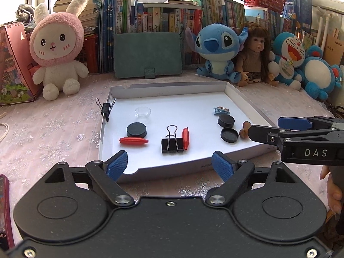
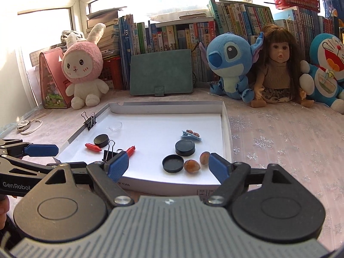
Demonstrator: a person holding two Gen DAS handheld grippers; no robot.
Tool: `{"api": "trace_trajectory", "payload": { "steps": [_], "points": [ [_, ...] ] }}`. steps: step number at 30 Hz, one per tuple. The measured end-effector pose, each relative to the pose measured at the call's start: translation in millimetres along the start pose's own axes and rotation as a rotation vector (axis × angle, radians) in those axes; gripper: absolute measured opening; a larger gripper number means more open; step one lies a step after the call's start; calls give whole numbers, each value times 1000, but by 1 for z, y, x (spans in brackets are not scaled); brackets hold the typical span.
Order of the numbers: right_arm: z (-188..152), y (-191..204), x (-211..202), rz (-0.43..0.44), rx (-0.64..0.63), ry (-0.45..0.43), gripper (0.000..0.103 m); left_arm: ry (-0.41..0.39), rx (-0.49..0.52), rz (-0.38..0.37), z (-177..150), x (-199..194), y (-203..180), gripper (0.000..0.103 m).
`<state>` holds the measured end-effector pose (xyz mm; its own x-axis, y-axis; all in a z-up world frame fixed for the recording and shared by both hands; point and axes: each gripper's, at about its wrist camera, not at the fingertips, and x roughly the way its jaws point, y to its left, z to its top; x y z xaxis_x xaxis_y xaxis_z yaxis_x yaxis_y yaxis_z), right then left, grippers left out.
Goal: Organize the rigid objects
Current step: 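Withdraw both tools from the tray toward the black puck and blue clip, then grasp the blue hair clip with the left tool while the right tool grasps the black puck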
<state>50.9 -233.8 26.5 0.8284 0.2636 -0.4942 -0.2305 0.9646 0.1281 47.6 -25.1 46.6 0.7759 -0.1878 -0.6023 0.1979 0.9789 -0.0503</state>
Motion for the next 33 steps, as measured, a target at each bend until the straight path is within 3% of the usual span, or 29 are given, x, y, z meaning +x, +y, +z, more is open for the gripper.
{"api": "trace_trajectory", "payload": {
  "steps": [23, 25, 30, 33],
  "points": [
    [-34, 15, -16, 8, -39, 22, 91, 45, 47, -46, -53, -22, -17, 84],
    [-36, 16, -16, 6, -44, 25, 91, 50, 41, -67, -57, -24, -18, 79],
    [-38, 17, -16, 1, -49, 31, 91, 68, 30, -120, -60, -27, -21, 47],
    [-39, 17, -16, 3, -48, 34, 91, 68, 38, -134, -61, -26, -26, 43]
  ]
}}
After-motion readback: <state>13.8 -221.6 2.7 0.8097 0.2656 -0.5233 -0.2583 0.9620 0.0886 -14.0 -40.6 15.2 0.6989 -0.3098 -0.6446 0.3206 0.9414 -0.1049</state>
